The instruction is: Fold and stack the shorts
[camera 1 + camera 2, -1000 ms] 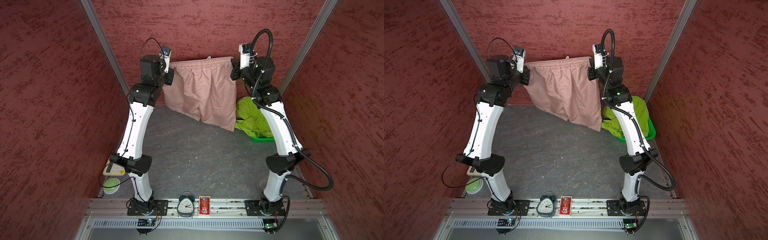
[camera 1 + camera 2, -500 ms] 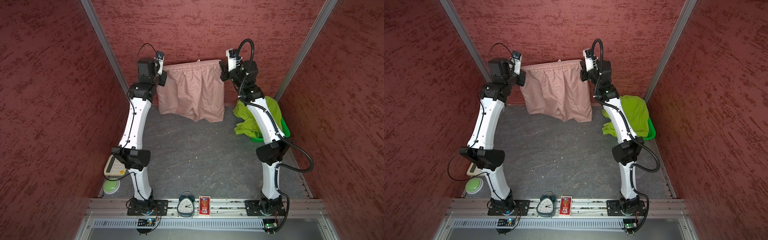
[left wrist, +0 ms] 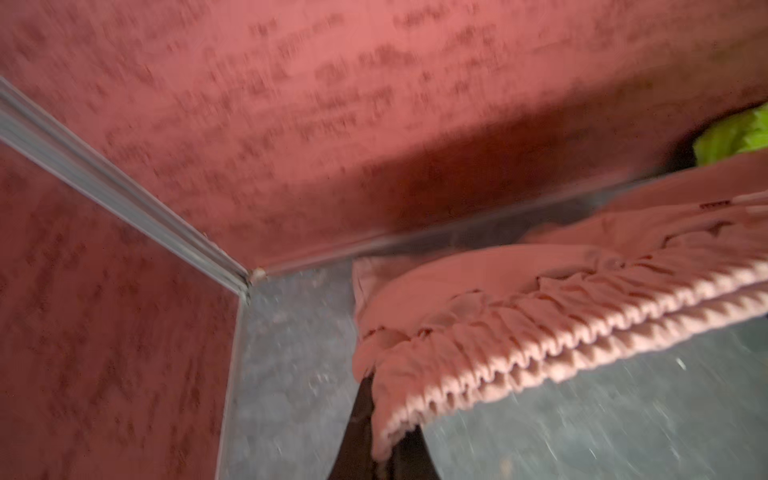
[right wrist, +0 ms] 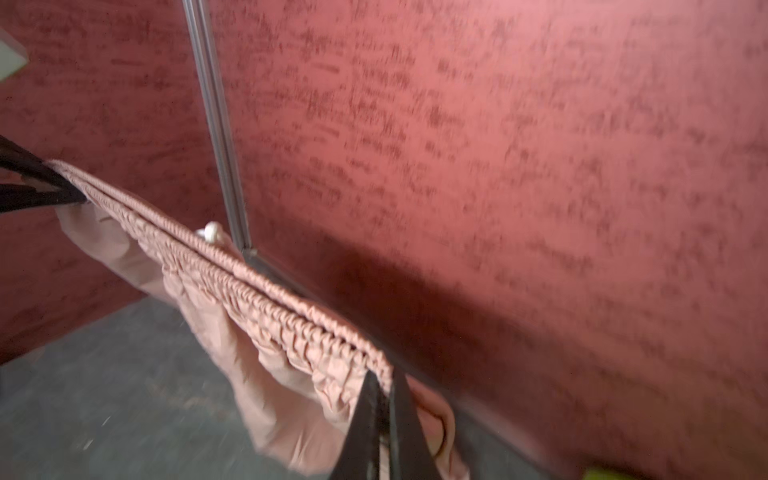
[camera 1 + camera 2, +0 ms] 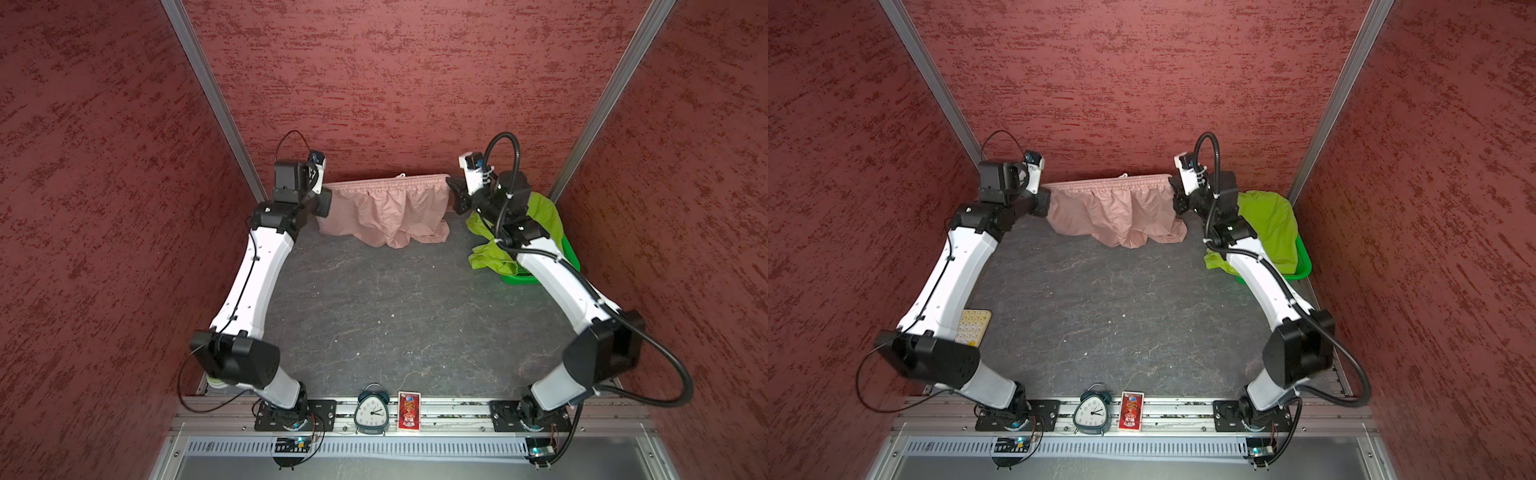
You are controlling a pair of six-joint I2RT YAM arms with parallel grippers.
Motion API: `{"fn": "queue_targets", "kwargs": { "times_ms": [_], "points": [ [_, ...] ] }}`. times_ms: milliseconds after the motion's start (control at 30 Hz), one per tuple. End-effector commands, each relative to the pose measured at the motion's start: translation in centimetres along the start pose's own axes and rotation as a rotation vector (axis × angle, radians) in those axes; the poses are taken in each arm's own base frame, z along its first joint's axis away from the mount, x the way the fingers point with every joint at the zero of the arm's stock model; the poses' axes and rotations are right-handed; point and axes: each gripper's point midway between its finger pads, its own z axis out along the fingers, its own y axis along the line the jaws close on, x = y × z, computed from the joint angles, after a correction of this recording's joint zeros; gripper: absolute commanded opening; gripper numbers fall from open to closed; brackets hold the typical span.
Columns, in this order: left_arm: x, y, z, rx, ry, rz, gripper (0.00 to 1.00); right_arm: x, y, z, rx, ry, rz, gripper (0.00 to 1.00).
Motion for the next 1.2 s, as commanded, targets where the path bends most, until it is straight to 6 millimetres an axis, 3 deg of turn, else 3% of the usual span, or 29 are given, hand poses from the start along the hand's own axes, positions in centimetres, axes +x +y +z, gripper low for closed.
{"fn": "queue_targets", "kwargs": {
  "times_ms": [0,133,167,200,233,300,333,433,500,567,700,800,933,1167],
  "points": [
    [4.4,3.4,-3.6,-0.163,-0.003,-0.193,0.00,0.3,-1.0,-6.0,0.131,-0.105,0.043,0.00],
    [12.2,1.0,-5.4,-0.108,0.086,-0.313,0.03,8.7,2.3,-9.8,0.126,0.041,0.169,0.02],
    [13.9,0.4,-5.8,-0.096,0.112,-0.325,0.09,9.9,3.2,-10.8,0.117,0.052,0.197,0.13],
    [15.2,0.1,-6.1,-0.097,0.136,-0.339,0.19,10.7,4.0,-11.6,0.103,0.058,0.220,0.21],
    [16.4,-0.3,-6.5,-0.094,0.158,-0.354,0.34,11.3,4.8,-12.4,0.090,0.068,0.245,0.22],
    [18.6,-1.1,-7.0,-0.073,0.208,-0.380,0.83,11.7,5.6,-13.9,0.082,0.078,0.280,0.31],
    [19.6,-1.5,-7.2,-0.062,0.231,-0.398,1.00,11.7,5.9,-14.6,0.077,0.079,0.294,0.38],
    [21.6,-1.7,-8.0,-0.069,0.289,-0.426,0.99,10.4,6.1,-15.9,0.070,0.041,0.321,0.44],
    [21.2,-1.4,-9.0,-0.082,0.286,-0.426,0.99,9.8,6.4,-15.8,0.053,0.041,0.321,0.53],
    [19.6,-1.3,-10.0,-0.068,0.253,-0.421,0.99,10.5,6.5,-14.3,0.036,0.115,0.327,0.63],
    [17.3,-3.0,-9.6,0.051,0.224,-0.436,0.99,13.7,7.6,-9.5,-0.020,0.343,0.382,0.67],
    [18.1,-4.6,-7.5,0.113,0.283,-0.462,0.99,17.2,8.8,-6.2,-0.018,0.530,0.384,0.70],
    [19.7,-5.7,-5.3,0.130,0.351,-0.477,0.99,21.5,10.2,-1.9,-0.059,0.643,0.371,0.74],
    [19.6,-6.8,-5.7,0.176,0.332,-0.519,0.99,24.7,10.8,8.8,-0.135,0.650,0.378,0.82]
  ]
}}
